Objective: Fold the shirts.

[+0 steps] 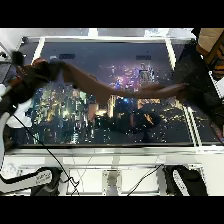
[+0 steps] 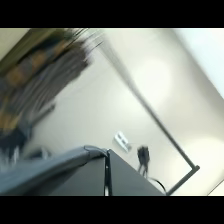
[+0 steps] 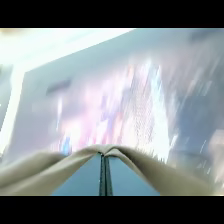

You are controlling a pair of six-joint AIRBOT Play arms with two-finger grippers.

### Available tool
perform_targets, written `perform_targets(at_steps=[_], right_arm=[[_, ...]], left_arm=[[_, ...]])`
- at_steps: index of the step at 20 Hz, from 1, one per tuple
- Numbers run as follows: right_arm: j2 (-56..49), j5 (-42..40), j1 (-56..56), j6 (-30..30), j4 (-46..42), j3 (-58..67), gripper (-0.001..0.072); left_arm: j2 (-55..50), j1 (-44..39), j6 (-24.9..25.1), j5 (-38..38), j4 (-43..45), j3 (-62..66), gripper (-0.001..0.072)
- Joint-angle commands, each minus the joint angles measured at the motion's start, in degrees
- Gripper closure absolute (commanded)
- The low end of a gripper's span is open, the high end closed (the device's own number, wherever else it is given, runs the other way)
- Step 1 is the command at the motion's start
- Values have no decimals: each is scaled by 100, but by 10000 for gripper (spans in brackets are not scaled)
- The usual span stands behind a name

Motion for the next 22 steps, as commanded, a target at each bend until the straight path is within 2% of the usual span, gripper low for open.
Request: perform_targets(at_steps=[1, 5, 7, 10, 12, 16, 18, 20, 22], right_arm=[[345, 166, 7, 612, -1294, 1084, 687], [374, 881, 9, 568, -1274, 2455, 688], [376, 1333, 9, 232, -1073, 3086, 688], [387, 1858, 9, -184, -501, 3906, 687], [450, 2074, 9, -435, -109, 4336, 687], [586, 2402, 7, -457, 140, 4920, 688], [595, 2448, 7, -455, 138, 4970, 688], [507, 2437, 7, -457, -22, 4970, 688], [286, 2428, 7, -444, -595, 4970, 687]], left_arm=[[245, 162, -308, 573, -391, 1593, 697], [529, 225, -1298, 798, 1045, 3628, 697], [800, 232, -1685, 831, 1987, 4583, 697], [1196, 229, -2164, 999, 2876, 5576, 697], [1558, 229, -2273, 1268, 3082, 5689, 697], [2140, 229, -2319, 1766, 3906, 5689, 696], [2218, 227, -2621, 1943, 4544, 5687, 697], [2210, 227, -2900, 1993, 5274, 5606, 697], [2197, 227, -3086, 2124, 6050, 5359, 697]])
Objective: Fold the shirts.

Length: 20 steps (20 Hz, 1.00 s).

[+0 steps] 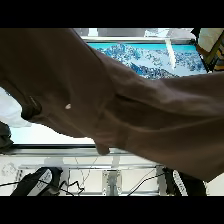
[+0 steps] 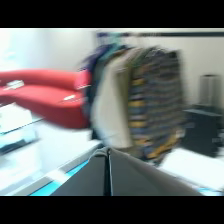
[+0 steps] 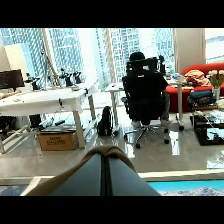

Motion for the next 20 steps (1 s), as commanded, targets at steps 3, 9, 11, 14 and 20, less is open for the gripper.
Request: perform_targets(at_steps=[3, 9, 11, 14, 20], right_arm=[[-852, 306, 4, 37, -994, 37, 687], [-2603, 485, 4, 26, -901, -1036, 686], [-3261, 127, 4, 42, -717, -1488, 686], [-4264, -1196, 7, 46, -229, -2057, 686], [-6067, -3539, 15, 48, 809, -2350, 686]], left_arm=[[-243, 4, -621, 310, 1915, -533, 697], [-1891, -11, -664, -339, 1873, -898, 696], [-2573, -85, -651, -481, 1875, -994, 696], [-3696, -304, -424, -385, 1875, -1014, 696], [-5484, -702, -284, 809, 1858, -1012, 693]])
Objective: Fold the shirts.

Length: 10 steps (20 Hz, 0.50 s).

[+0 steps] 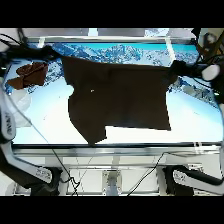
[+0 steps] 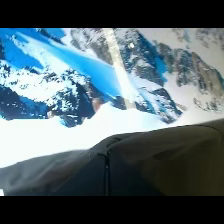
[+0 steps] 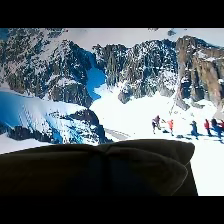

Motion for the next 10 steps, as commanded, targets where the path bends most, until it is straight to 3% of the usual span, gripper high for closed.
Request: perform_targets(at_steps=[1, 6, 7, 8, 9, 10], right_arm=[[-988, -1460, 7, 2, 682, -133, 686], [-1266, -2474, 7, 0, 772, -131, 675], [-1261, -2610, 7, 0, 776, -129, 582], [-1246, -2662, 7, 0, 791, -125, 414], [-1224, -2702, 4, 0, 800, -125, 278], [-1185, -2697, 4, -2, 798, -125, 265]], left_arm=[[-927, -164, 63, 789, -63, -4, 693], [-1158, -162, 63, 1598, -105, 13, 682], [-1158, -160, 63, 1620, -114, 37, 678], [-1158, -153, 15, 1572, -149, 87, 518], [-1158, -155, -68, 1582, -157, 151, 218], [-1158, -151, -133, 1609, -166, 240, 14]])
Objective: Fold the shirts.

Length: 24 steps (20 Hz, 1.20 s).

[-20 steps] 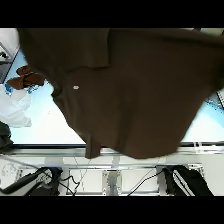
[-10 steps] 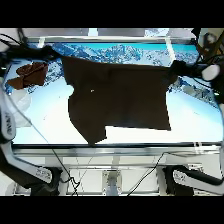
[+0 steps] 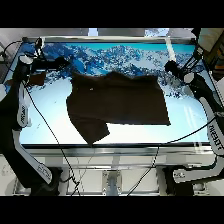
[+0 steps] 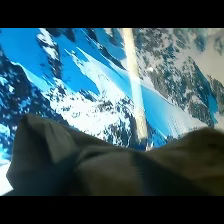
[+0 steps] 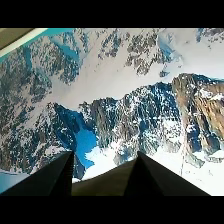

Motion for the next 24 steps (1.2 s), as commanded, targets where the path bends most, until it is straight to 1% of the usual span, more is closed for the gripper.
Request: perform_targets(at_steps=[1, 3, 4, 5, 6, 7, 8, 9, 10, 11, 12, 13, 14, 15, 16, 17, 18, 19, 20, 22, 23, 24], right_arm=[[63, -358, 7, -2, 76, -2, 265], [334, -369, -4, -13, 52, -2, 266], [516, -365, -4, -37, -46, -2, 266], [750, -328, -7, -85, -326, -2, 269], [1003, -175, -9, -216, -669, 35, 273], [1281, 219, -11, -391, -1134, 166, 273], [1558, 715, -9, -533, -1574, 339, 273], [1869, 1241, -9, -673, -2017, 520, 273], [2175, 1637, -9, -782, -2457, 651, 273], [2520, 1915, -7, -820, -3034, 734, 273], [2852, 2052, -4, -817, -3526, 741, 273], [3193, 2192, -4, -817, -3904, 743, 273], [3501, 2334, -4, -817, -4140, 741, 273], [3757, 2479, -4, -820, -4253, 739, 273], [3989, 2640, -4, -820, -4312, 739, 274], [4164, 2802, -4, -822, -4345, 739, 273], [4308, 2990, -4, -822, -4376, 739, 273], [4395, 3165, -4, -824, -4395, 739, 274], [4441, 3338, -4, -826, -4417, 739, 273], [4448, 3720, -4, -1012, -4435, 726, 273], [4437, 3864, -4, -1099, -4435, 715, 273], [4426, 3995, -4, -1117, -4435, 715, 273]], left_arm=[[-52, 24, -173, 122, -70, 302, 9], [-50, 109, -267, -72, -313, 828, 14], [-17, 166, -260, -149, -605, 1082, 14], [105, 247, -210, -162, -1032, 1220, 14], [308, 334, 9, -149, -1419, 1224, 15], [581, 435, 310, -164, -1604, 1224, 24], [905, 535, 579, -195, -1545, 1224, 85], [1235, 632, 785, -271, -1384, 1224, 124], [1585, 719, 870, -409, -1080, 1224, 136], [1967, 782, 859, -660, -562, 1224, 157], [2341, 804, 859, -1080, 125, 1204, 319], [2643, 798, 861, -1596, 767, 1178, 530], [2909, 798, 835, -2179, 1322, 1108, 659], [3102, 802, 671, -2745, 1685, 1014, 661], [3230, 802, 374, -3311, 2017, 907, 659], [3294, 800, 48, -3928, 2282, 767, 646], [3305, 802, -280, -4350, 2439, 584, 620], [3305, 802, -511, -4404, 2540, 310, 556], [3303, 802, -664, -4317, 2542, -72, 470], [3303, 798, -955, -4334, 2494, -925, 305], [3303, 798, -1064, -4404, 2452, -1342, 267], [3303, 798, -1060, -4415, 2450, -1779, 267]])
